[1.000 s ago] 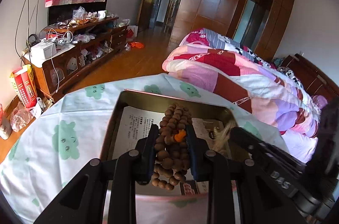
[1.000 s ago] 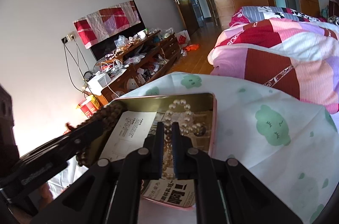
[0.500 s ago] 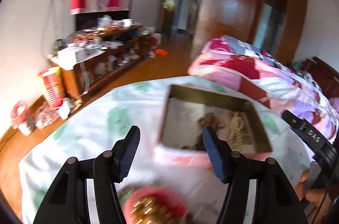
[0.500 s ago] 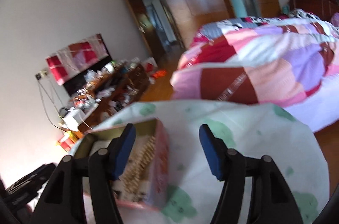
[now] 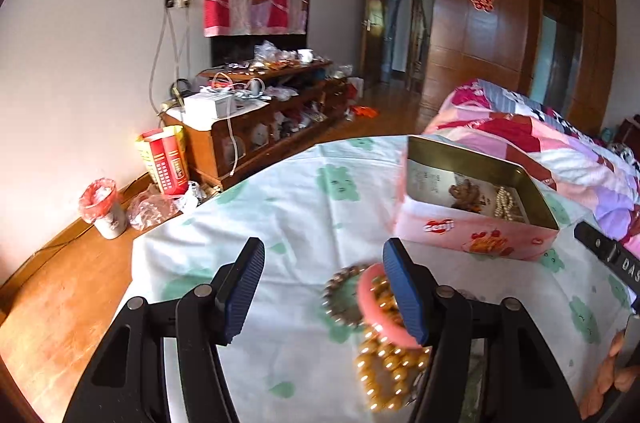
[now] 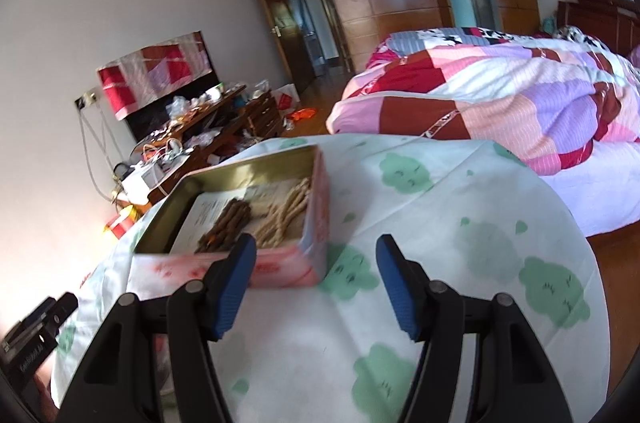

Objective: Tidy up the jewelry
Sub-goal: 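Move the right tool back over the silver bangle on the table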

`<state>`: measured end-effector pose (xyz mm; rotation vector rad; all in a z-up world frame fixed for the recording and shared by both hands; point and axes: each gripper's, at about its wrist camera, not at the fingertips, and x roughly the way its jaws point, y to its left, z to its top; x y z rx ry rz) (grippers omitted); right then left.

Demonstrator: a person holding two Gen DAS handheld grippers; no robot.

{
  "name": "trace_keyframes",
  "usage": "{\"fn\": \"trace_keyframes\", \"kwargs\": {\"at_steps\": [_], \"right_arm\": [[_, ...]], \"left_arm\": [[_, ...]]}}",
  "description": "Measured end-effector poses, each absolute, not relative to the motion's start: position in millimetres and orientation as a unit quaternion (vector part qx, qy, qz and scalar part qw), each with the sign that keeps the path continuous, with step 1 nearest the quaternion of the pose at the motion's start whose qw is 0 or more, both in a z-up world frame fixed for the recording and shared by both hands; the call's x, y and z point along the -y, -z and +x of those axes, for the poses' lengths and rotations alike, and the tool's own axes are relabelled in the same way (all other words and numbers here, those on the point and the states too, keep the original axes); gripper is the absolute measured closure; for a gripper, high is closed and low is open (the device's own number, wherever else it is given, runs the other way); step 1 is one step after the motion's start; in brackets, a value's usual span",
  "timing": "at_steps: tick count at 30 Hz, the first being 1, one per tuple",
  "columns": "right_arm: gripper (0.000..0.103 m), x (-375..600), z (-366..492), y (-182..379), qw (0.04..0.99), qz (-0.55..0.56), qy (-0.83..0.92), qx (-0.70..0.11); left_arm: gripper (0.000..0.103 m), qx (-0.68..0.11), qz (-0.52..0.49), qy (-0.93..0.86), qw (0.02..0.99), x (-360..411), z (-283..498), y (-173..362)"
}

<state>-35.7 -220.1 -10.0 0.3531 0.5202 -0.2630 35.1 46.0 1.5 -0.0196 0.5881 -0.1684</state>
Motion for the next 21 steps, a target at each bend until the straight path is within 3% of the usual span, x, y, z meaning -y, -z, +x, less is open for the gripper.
{"fn": "trace_keyframes", "kwargs": {"at_steps": [13,15,21], "right_arm": [[0.037,187,-46,16,0.938,0.178,0.011,-0.296],[0.027,180,-42,22,0.929,0.187,-0.019,-0.318],[0.02,146,-13,41,0.897,0.196,-0.107,-0.381]], "left_arm": [[0.041,-0.3,-0.006,0.085,0.95,-60,13,6],[0.041,-0.305,-0.009,0.08,0.949,-63,10,8],[0.041,-0.309,-0.017,0.077,0.948,-76,5,10]]}}
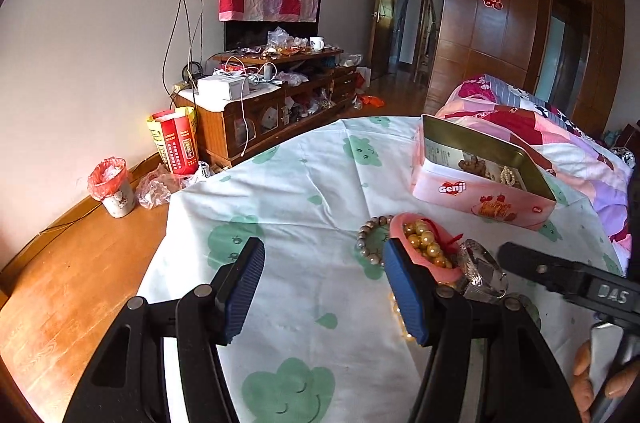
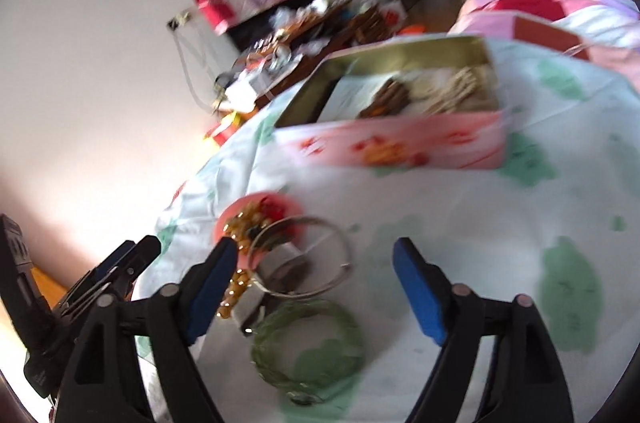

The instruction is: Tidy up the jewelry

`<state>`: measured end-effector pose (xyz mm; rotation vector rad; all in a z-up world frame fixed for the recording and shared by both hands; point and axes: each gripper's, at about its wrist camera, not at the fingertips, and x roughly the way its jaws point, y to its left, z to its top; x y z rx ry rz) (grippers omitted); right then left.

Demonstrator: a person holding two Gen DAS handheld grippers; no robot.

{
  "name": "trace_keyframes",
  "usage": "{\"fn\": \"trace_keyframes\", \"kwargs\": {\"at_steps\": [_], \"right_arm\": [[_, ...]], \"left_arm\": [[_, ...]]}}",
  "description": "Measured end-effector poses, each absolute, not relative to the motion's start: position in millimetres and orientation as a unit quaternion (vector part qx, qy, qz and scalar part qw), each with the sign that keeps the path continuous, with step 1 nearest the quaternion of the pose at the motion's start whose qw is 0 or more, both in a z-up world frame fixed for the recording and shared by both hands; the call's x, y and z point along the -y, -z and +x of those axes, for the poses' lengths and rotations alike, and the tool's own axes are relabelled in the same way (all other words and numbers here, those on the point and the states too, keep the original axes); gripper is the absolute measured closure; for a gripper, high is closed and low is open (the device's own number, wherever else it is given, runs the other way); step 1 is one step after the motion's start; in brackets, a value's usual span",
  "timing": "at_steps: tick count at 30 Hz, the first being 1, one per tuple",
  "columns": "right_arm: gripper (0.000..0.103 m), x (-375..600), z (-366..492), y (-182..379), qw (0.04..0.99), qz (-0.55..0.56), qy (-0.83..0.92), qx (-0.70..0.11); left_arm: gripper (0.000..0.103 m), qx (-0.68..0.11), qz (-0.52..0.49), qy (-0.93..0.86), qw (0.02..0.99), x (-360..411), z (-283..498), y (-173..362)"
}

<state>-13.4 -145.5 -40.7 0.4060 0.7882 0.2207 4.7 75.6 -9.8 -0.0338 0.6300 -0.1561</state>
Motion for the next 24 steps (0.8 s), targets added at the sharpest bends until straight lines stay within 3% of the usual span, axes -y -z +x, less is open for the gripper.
{"fn": "trace_keyframes", "kwargs": {"at_steps": [5,11,13,14,15,24], "right_arm": [[0.019,123,13,55,0.876,0.178,-0.128,-0.43],[0.016,97,19,55,0.885,0.078,-0.108,-0.446],[0.018,93,16,55,0.887,0.054,-0.104,-0.446],[0.025,92,14,55,0.888,0.045,-0.1,-0.446],[0.032,93,14,54,0.889,0.044,-0.098,-0.446],[0.033,127,-1,42,0.902,0.133,-0.125,-0.392]], "left_arm": [[0.041,-0.305,-0.024,0.075,0.949,-86,3,7],[0.041,-0.309,-0.031,0.076,0.948,-90,5,8],[0.041,-0.311,-0.031,0.078,0.947,-91,6,9],[0.041,-0.312,-0.031,0.078,0.946,-92,6,9],[0.041,-0.313,-0.029,0.079,0.946,-91,6,10],[0.041,-0.316,-0.014,0.091,0.944,-80,8,11]]}}
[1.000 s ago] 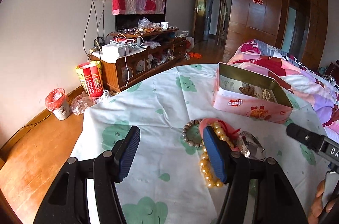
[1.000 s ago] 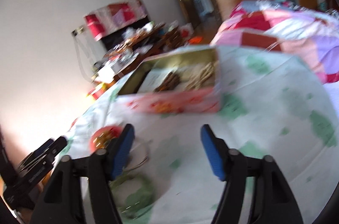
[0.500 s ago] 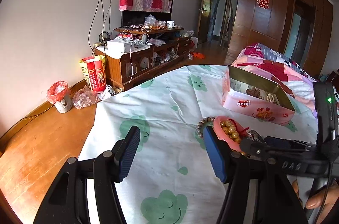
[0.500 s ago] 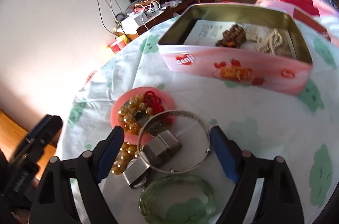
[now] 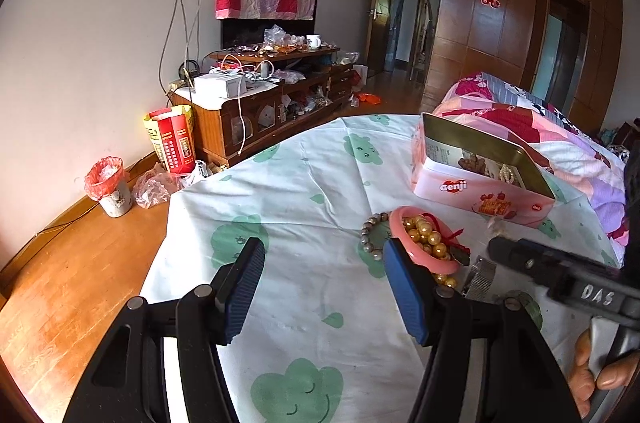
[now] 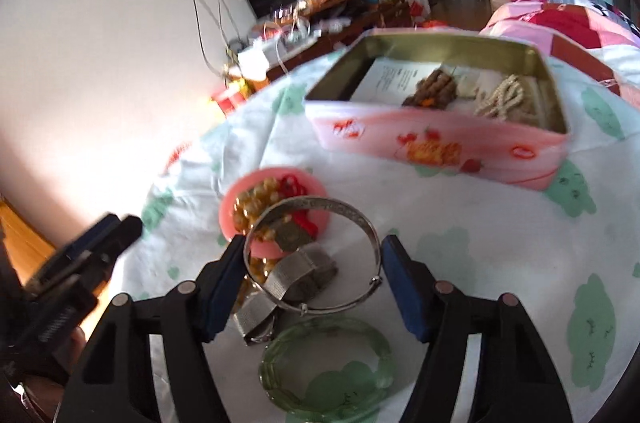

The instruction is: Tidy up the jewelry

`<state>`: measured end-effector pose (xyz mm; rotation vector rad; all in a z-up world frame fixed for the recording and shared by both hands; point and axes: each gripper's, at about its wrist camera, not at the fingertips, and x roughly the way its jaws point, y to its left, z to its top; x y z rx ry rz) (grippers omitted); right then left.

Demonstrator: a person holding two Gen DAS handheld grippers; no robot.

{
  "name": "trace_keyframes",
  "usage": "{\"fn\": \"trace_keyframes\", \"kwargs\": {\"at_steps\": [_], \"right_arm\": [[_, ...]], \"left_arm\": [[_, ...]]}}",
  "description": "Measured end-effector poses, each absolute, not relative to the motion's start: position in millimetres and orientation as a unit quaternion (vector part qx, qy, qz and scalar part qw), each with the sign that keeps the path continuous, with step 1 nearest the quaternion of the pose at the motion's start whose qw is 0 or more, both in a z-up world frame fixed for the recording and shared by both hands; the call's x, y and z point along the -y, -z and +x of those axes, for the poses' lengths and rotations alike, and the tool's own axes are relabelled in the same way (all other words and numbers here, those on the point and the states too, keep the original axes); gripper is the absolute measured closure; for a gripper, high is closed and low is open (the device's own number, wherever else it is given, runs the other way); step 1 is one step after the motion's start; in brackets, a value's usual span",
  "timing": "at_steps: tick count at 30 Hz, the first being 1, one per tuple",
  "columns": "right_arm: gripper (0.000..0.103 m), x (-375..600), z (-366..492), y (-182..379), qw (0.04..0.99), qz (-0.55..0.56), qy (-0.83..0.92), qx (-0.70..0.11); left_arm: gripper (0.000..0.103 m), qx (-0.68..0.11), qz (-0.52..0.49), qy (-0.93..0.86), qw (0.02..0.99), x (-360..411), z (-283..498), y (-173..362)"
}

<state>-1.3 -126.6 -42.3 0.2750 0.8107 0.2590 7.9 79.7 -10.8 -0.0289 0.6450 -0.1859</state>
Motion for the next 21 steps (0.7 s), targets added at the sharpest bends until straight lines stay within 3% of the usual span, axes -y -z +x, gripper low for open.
{"fn": "trace_keyframes", "kwargs": {"at_steps": [11,17,21], "right_arm": [[0.033,173,-21,30,0.937,0.178,-0.021,-0.299],[0.033,185,-23,31,0.932,0.207,-0.025,-0.297],[0.033,193,-23,37,0.923,0.232,-0.022,-0.306]], "left_arm": [[0.044,-0.358,0.01,0.137,0.924,-31,35,16],[0.071,-0.412,0.019,0.13,0.902,-13,56,32],[0.075,-0.416,0.016,0.127,0.9,-10,56,33]]}}
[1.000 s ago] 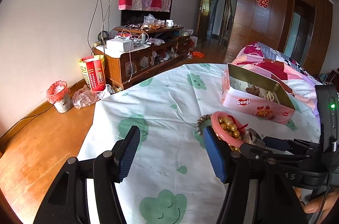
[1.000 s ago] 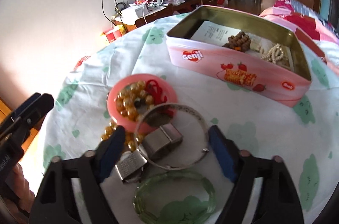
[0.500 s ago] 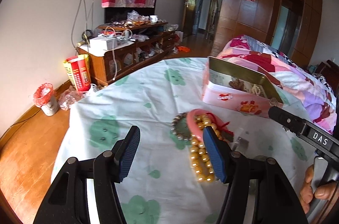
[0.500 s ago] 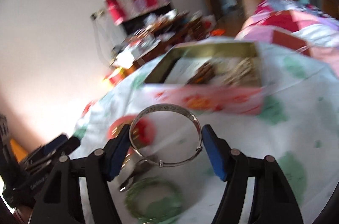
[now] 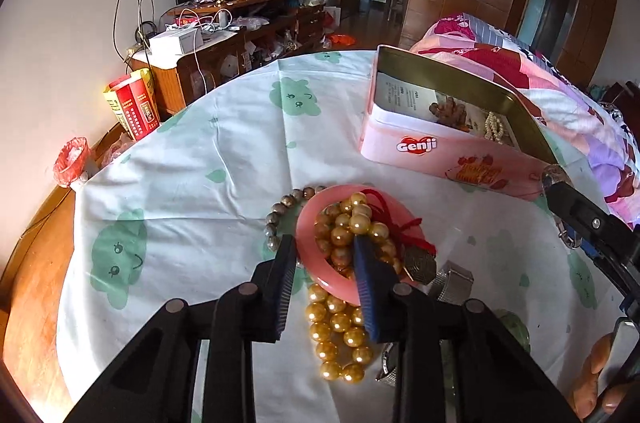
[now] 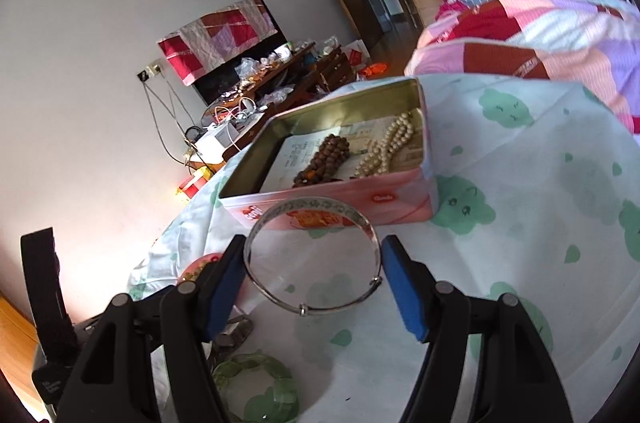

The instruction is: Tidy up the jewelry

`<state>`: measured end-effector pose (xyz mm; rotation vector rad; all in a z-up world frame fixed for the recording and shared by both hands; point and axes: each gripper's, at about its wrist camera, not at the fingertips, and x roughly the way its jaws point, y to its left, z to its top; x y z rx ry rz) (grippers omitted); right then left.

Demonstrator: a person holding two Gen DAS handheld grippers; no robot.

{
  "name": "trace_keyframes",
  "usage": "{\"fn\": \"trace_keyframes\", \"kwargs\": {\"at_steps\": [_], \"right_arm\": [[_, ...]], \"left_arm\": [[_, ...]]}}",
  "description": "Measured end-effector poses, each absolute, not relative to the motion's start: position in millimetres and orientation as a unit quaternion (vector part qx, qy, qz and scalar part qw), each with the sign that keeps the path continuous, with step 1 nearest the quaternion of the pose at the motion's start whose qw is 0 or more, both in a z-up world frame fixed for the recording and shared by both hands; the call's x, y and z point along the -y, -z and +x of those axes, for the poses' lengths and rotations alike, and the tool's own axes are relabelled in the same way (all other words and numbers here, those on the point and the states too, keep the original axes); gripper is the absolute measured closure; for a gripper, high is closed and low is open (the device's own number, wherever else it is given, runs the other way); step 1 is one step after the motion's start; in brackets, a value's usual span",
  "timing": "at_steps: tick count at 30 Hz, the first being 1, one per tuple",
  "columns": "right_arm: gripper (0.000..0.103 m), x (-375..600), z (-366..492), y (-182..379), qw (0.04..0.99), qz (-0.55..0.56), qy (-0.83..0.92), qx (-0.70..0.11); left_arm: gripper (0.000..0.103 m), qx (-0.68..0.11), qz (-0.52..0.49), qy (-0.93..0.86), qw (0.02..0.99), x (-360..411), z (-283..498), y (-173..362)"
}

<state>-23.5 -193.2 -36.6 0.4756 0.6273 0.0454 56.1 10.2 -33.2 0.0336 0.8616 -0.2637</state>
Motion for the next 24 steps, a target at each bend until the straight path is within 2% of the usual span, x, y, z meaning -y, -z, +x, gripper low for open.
{"fn": "trace_keyframes", "kwargs": {"at_steps": [1,4,10,12,17,23,24], "right_arm": [[0.033,195,-23,38,0.921,0.237,-0.022,-0.307],[0.033,198,-22,40,0.918,0.247,-0.019,-0.31],[0.032,197,-27,37,0.923,0.246,-0.016,-0.295],[0.032,199,-27,37,0.923,0.247,-0.016,-0.295],[0.032,201,-28,36,0.924,0.248,-0.012,-0.292],[0.033,200,-28,36,0.924,0.246,-0.012,-0.291],[0.033,201,-28,36,0.924,0.247,-0.012,-0.29]], "left_arm": [[0.084,-0.413,0.015,0.127,0.902,-10,55,32],[0.093,-0.391,-0.004,0.144,0.909,-14,50,26],[0.093,-0.331,-0.01,0.179,0.926,-17,29,6],[0.098,-0.305,-0.012,0.189,0.933,-20,20,-4],[0.098,-0.264,-0.027,0.204,0.942,-29,15,-27],[0.097,-0.314,-0.026,0.173,0.933,-38,33,-12],[0.091,-0.329,-0.028,0.164,0.93,-39,37,-6]]}}
